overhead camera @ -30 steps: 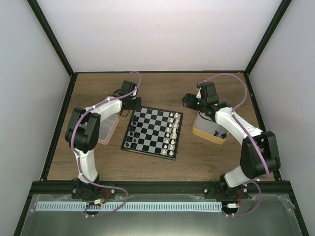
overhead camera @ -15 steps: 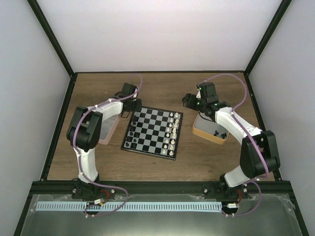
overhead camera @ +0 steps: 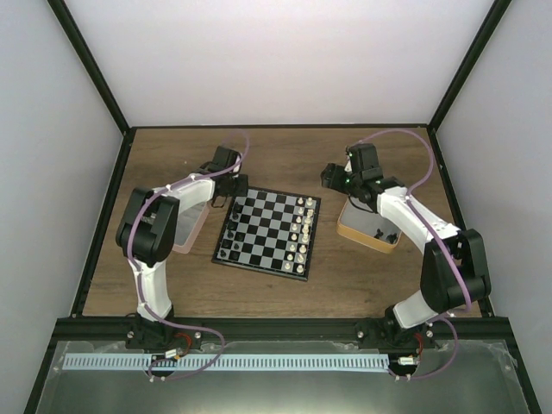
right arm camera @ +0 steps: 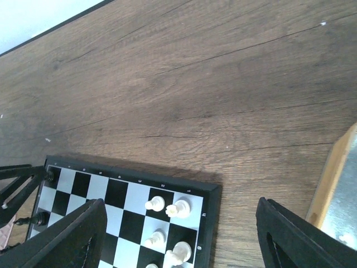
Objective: Set up the chess pieces on the board
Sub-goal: Place the chess piece on the chessboard, then pick up the chess piece from the storage box.
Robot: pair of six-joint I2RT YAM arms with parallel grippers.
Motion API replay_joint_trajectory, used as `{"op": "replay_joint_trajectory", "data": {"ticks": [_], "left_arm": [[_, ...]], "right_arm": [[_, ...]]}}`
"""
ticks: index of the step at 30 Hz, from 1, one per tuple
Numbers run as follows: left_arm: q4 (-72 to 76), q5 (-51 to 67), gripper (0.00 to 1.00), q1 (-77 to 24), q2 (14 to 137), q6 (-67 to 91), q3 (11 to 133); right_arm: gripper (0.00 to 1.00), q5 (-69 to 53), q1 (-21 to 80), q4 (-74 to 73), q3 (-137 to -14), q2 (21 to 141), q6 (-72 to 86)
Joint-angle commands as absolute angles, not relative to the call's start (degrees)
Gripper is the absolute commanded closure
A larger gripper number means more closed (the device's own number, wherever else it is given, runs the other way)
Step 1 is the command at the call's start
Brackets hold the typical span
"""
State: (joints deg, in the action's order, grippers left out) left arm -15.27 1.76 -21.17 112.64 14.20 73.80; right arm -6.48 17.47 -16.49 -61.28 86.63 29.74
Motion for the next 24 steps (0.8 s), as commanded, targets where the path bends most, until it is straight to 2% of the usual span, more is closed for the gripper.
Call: {"op": "replay_joint_trajectory", "data": {"ticks": [1, 5, 9, 16, 21, 24], "left_arm": [[-15.75, 1.84, 0.49, -21.19, 108.81, 14.39, 74.45], [-16.7, 1.42, 0.46, -21.11, 105.92, 15.73, 75.23], [-16.85, 1.37, 0.44, -20.96, 103.1, 17.23, 75.37], [-18.38, 2.44, 0.43, -20.82, 100.42, 17.84, 75.6], [-18.86, 2.11, 0.44, -20.72, 99.85, 17.36, 75.51], [-18.71, 1.26, 0.44, -20.71, 99.43, 16.78, 75.38]], "right_arm": [[0.26, 1.07, 16.79, -21.35, -65.86, 85.36, 34.07], [0.36, 8.42, 12.03, -34.45, -68.17, 86.52, 42.48], [0.48, 9.18, 5.63, -43.43, -67.45, 88.91, 46.49], [0.54, 15.65, 4.66, -50.25, -66.35, 91.88, 46.21], [0.65, 19.04, 4.66, -52.73, -65.4, 94.51, 46.52], [0.65, 22.09, 4.66, -53.6, -64.31, 95.21, 47.38]]}}
